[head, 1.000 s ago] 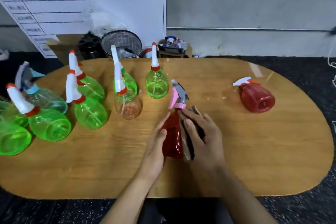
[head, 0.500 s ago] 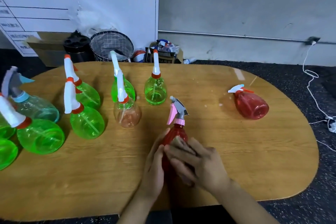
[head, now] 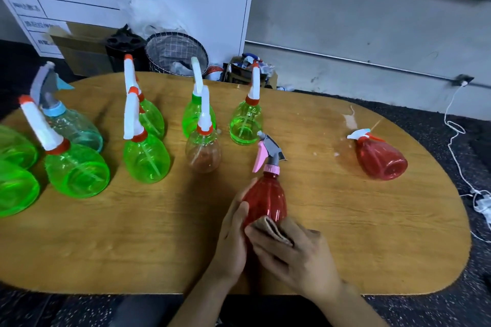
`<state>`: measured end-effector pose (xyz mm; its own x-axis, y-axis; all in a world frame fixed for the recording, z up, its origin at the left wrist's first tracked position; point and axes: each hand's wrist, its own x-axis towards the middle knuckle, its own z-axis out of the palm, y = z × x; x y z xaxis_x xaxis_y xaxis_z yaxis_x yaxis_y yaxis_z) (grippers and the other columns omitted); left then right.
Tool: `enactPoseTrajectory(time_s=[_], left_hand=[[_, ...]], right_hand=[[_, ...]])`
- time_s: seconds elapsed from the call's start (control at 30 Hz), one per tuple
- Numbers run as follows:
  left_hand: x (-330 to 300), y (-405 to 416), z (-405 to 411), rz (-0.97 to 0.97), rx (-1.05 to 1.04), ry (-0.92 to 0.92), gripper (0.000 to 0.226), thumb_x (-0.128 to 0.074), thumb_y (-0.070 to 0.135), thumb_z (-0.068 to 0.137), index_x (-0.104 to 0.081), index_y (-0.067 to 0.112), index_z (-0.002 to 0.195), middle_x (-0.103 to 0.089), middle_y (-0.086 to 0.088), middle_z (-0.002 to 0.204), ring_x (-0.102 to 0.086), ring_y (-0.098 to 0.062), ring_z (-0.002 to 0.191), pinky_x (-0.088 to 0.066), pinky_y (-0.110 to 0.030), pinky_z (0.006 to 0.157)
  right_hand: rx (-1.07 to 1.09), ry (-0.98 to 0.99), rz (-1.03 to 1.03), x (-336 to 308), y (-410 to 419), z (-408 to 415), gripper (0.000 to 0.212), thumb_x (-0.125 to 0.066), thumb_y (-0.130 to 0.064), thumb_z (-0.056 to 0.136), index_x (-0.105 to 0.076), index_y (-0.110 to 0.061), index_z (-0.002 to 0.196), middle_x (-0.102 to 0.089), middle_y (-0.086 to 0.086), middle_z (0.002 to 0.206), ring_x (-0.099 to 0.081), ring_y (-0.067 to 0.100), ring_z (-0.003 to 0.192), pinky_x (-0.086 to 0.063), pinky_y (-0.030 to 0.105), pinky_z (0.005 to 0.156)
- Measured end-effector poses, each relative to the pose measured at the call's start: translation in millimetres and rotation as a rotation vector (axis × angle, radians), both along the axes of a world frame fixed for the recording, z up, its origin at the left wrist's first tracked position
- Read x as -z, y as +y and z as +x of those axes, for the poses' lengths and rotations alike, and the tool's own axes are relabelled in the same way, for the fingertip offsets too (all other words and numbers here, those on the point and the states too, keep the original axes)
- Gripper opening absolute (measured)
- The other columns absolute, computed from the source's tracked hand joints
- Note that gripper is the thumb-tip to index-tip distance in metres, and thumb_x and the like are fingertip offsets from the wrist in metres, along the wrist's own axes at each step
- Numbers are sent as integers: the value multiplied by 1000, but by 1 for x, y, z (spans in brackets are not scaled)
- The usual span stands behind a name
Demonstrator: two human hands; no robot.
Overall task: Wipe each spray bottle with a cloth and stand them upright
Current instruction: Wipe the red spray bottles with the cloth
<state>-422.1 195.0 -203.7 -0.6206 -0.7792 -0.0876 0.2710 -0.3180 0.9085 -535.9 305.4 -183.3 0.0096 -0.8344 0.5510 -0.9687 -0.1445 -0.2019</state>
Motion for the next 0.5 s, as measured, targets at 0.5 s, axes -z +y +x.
enactPoseTrajectory(time_s=[0.5], left_hand=[[-2,-6,0,48,56,-6,44,-42,34,106,-63,22,143,-67,-9,140,-61,-25,135,-52,-32,105]], right_hand=[[92,-189,-47,-10,-10,-3,31,-64,-38,104,-69,-35,135,-60,-1,102,-61,9,73,-54,24,56]])
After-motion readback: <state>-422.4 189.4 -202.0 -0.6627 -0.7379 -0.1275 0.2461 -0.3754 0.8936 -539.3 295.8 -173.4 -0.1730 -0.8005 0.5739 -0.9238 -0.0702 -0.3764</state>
